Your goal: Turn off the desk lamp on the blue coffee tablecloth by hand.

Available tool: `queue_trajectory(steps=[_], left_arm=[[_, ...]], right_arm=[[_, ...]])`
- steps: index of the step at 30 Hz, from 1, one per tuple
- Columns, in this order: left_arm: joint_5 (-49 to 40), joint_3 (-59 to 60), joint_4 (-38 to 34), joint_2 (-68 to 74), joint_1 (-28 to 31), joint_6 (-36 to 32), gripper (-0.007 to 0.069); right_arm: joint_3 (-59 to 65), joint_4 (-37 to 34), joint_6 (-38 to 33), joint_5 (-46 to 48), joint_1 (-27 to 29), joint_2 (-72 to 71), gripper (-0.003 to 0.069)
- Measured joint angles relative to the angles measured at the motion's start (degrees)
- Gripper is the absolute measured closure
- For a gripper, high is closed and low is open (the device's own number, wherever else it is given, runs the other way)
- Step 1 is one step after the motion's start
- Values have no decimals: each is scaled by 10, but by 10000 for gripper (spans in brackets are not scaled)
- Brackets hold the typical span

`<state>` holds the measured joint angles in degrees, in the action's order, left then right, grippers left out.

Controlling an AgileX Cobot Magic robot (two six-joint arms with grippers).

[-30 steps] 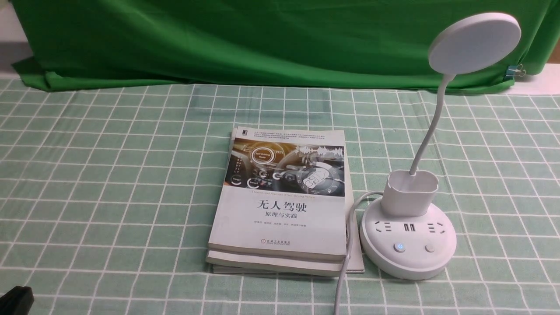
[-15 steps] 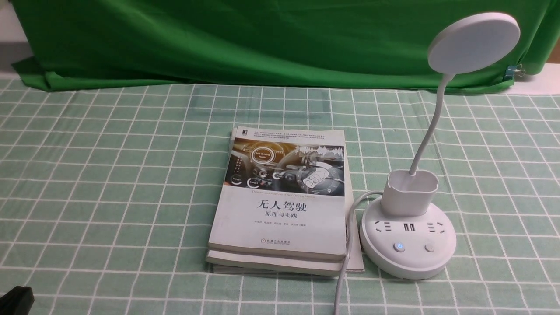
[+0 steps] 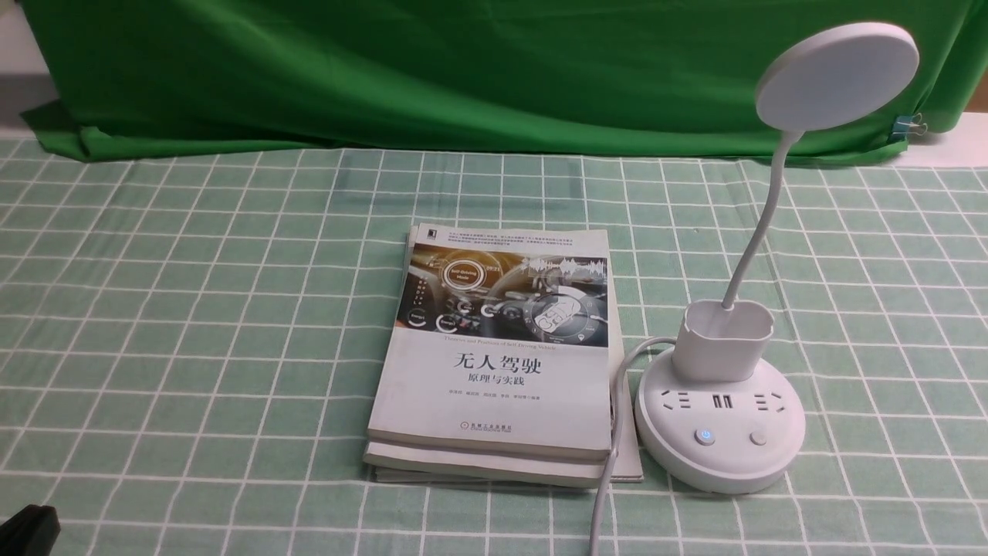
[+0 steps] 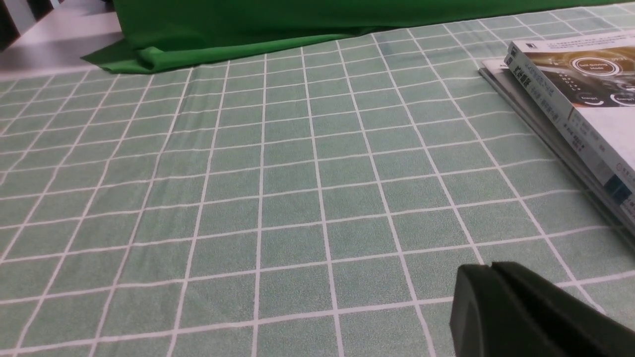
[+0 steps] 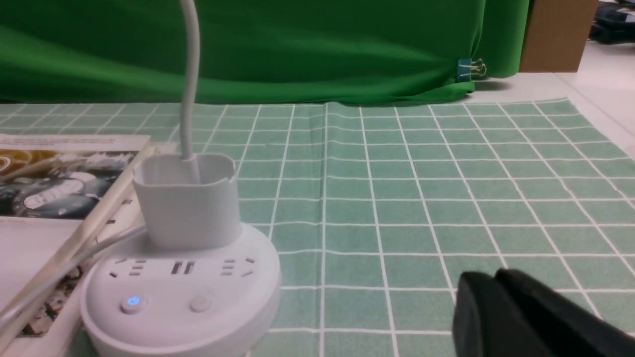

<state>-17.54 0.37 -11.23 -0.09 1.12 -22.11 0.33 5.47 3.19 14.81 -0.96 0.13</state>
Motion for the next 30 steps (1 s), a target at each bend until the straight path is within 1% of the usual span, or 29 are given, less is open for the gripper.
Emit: queue_trajectory(steps=[8, 30], left_arm=[[0, 0, 0, 0, 0, 0, 624], [0, 0, 0, 0, 0, 0, 624]], right_arm=[[0, 0, 0, 0, 0, 0, 609], [0, 0, 0, 0, 0, 0, 545]])
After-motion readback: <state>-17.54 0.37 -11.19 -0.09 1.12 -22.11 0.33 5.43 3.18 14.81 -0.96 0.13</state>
